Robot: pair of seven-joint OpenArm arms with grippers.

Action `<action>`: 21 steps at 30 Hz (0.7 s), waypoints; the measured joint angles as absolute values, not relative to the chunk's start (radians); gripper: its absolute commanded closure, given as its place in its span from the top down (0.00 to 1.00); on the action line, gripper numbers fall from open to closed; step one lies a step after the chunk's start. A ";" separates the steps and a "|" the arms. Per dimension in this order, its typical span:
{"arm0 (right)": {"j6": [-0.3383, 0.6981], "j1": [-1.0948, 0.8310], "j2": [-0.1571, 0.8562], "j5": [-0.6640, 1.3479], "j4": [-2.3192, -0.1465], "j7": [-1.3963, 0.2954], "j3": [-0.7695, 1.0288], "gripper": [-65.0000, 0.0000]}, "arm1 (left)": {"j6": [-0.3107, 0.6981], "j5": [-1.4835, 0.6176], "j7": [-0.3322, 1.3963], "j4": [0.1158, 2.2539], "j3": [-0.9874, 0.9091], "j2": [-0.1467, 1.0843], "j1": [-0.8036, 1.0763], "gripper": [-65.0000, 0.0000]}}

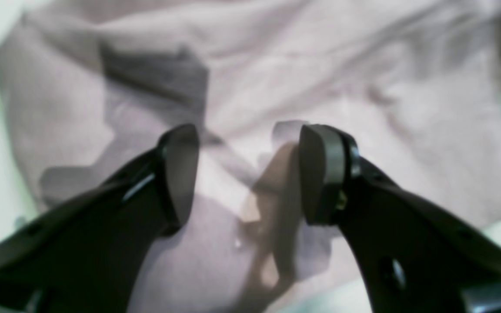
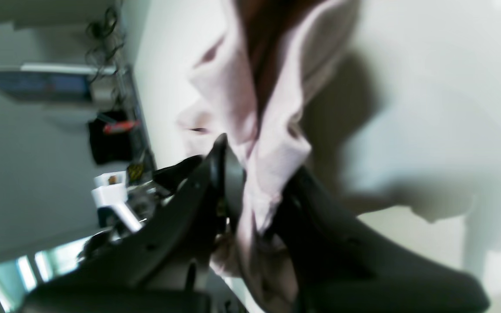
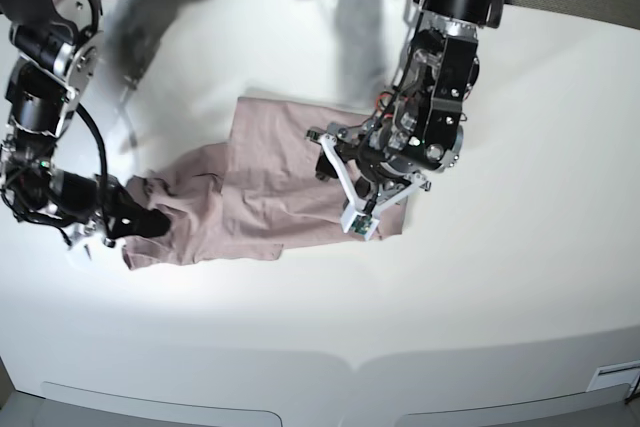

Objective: Fold the T-shirt properly
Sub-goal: 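Move the right gripper to the strip's free end and grasp it, then lift the strip end with the right gripper and fold it over the bundle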

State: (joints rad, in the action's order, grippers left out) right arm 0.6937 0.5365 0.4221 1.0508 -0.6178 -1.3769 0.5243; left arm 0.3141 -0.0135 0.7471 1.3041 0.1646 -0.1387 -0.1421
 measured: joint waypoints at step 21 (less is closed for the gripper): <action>0.693 0.595 0.120 1.051 -0.763 -1.396 0.200 0.00 | 0.315 -0.015 0.743 1.243 0.165 -0.142 -0.186 0.54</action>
